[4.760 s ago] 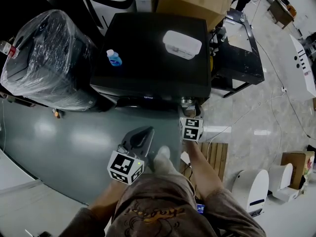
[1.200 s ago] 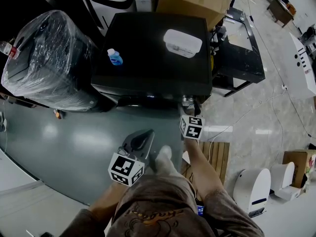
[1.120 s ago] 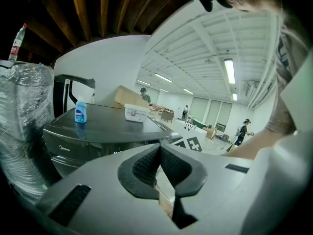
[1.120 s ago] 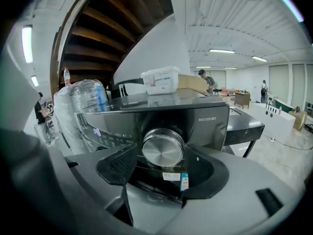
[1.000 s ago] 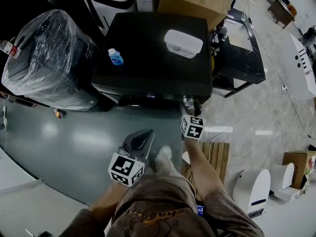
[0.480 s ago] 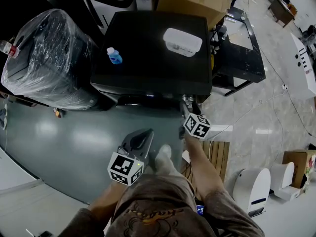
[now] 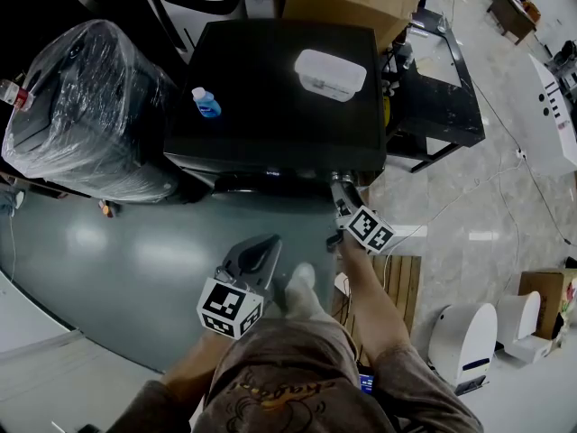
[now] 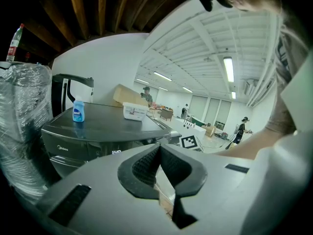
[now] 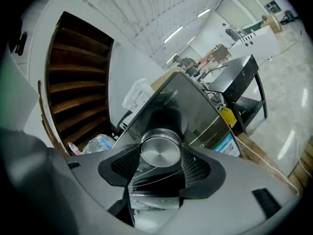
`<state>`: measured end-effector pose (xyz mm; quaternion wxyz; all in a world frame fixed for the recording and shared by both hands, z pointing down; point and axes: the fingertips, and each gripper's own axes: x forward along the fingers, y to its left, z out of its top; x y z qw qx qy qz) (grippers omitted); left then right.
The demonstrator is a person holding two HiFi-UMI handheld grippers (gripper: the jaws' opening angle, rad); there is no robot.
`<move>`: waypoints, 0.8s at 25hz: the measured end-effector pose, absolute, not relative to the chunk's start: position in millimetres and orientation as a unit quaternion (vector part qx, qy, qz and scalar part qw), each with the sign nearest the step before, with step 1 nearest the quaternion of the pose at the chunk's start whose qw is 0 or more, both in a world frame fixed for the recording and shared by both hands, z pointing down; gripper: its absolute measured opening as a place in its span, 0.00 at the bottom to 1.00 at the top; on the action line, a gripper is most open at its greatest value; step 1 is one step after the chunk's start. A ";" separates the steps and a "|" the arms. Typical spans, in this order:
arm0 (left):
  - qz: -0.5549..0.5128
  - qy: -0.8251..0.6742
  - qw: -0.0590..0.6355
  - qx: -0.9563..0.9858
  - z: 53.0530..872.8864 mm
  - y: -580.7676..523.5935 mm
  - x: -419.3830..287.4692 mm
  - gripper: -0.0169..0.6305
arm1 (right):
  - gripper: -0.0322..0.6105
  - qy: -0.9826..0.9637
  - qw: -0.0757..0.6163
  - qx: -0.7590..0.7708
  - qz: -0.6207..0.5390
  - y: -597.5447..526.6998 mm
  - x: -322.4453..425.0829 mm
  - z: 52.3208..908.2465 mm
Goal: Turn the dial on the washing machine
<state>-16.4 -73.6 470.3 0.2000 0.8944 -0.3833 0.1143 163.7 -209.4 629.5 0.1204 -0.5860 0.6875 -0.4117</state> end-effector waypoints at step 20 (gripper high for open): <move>0.116 -0.381 0.200 0.895 470.3 -76.3 -15.9 0.03 | 0.45 0.597 0.328 -0.507 -0.529 -205.7 170.1 640.0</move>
